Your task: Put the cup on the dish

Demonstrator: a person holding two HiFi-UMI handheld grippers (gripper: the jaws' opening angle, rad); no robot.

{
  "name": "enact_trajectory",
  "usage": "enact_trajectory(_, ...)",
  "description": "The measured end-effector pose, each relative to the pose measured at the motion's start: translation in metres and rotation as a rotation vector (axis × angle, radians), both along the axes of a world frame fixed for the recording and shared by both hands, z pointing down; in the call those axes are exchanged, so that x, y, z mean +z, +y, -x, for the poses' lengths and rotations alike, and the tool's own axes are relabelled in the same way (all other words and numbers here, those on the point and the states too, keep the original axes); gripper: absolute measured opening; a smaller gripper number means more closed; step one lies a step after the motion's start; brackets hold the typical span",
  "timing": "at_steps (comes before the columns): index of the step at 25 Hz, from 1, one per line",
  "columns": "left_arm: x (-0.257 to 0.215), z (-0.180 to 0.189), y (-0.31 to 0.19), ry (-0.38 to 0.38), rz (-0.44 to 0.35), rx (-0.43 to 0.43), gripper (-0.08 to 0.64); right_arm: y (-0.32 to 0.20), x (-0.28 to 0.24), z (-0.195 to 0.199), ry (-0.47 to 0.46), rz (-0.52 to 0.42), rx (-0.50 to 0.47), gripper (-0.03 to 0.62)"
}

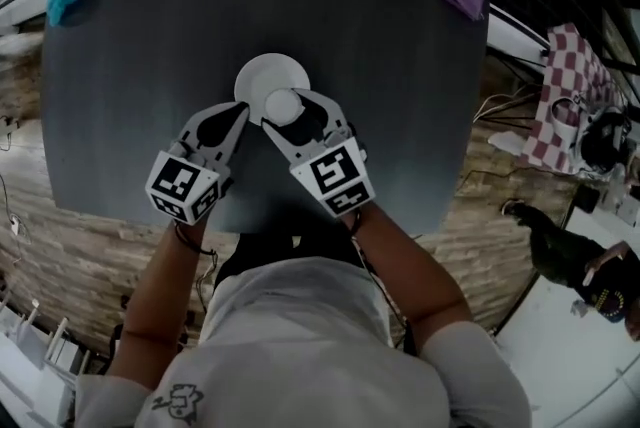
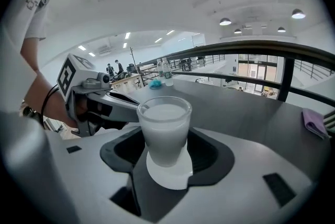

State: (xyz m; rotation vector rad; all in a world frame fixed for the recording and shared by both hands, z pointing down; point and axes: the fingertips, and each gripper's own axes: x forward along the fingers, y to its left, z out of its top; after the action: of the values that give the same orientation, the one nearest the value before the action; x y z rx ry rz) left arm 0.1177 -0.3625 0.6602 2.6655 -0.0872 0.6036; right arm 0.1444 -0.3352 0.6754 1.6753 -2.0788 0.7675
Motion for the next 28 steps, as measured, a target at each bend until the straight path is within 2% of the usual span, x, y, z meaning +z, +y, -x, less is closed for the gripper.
enact_trajectory(11,0.046,-0.023,-0.015,-0.006,0.022,-0.01,0.008,-0.021,0.056,-0.012,0.068,-0.011,-0.043,0.261)
enact_trajectory(28,0.076,-0.019,-0.02,-0.027,0.05,-0.033,0.008,-0.021,0.093,-0.005,0.098,-0.016,-0.078,0.261)
